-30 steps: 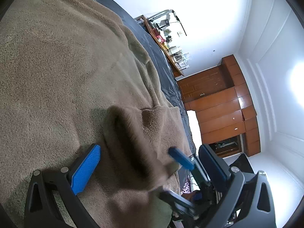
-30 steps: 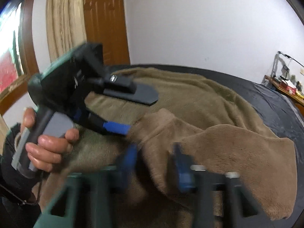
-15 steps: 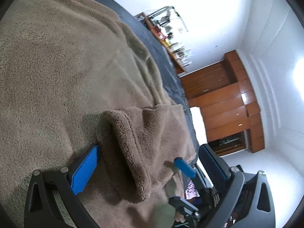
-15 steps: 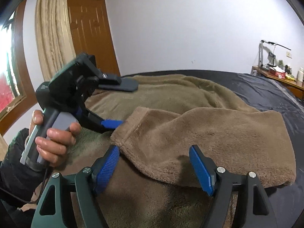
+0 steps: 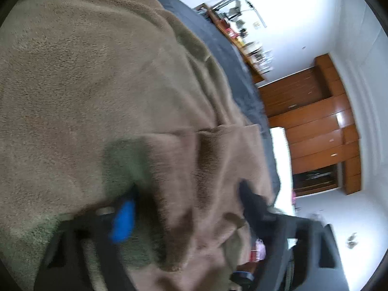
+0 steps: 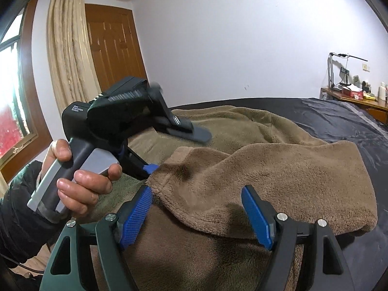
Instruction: Fold towel
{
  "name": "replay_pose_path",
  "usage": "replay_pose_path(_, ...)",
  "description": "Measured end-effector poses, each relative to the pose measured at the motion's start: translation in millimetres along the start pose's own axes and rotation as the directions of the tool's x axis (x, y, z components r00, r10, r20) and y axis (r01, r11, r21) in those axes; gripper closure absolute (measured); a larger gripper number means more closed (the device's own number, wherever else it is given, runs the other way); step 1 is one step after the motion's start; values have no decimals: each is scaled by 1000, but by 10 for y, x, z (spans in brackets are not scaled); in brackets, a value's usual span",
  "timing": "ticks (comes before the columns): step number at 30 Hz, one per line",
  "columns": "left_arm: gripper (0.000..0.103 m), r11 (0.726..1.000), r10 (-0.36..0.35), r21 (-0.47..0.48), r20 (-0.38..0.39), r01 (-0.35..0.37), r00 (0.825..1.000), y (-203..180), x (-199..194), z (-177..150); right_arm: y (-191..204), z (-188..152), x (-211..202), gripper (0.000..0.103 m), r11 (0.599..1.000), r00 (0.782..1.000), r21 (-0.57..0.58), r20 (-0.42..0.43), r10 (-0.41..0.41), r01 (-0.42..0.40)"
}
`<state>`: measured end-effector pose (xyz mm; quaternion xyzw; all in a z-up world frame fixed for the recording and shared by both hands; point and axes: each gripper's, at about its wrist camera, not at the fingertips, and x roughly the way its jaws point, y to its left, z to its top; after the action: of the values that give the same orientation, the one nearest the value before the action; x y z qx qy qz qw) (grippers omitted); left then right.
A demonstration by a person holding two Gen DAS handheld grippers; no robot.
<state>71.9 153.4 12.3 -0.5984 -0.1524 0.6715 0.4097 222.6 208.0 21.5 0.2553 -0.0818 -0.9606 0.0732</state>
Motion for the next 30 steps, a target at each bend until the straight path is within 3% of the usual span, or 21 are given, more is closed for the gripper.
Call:
replay_pose_path(1, 67, 1000, 23, 0, -1, -23, 1000, 7, -11, -16, 3, -2, -16, 25, 1000, 1000, 2, -1, 1, -1)
replay_pose_path(4, 78, 999, 42, -13, 8, -42, 999, 45, -33, -15, 23, -6, -105, 25, 1000, 1000, 5, -1, 4, -4)
replay_pose_path(13, 85, 999, 30, 37, 134, -36, 990, -147, -455, 99, 64, -10, -101, 25, 1000, 1000, -10, 13, 3, -3)
replay_pose_path(21, 85, 997, 56, 30, 314, -69, 948, -251, -1233, 398, 71, -11, -95, 25, 1000, 1000, -17, 12, 8, -8)
replay_pose_path(30, 85, 984, 158, -134, 402, -113, 902, 399, -1793, 328, 44, 0, -77, 25, 1000, 1000, 4, 7, -3, 3)
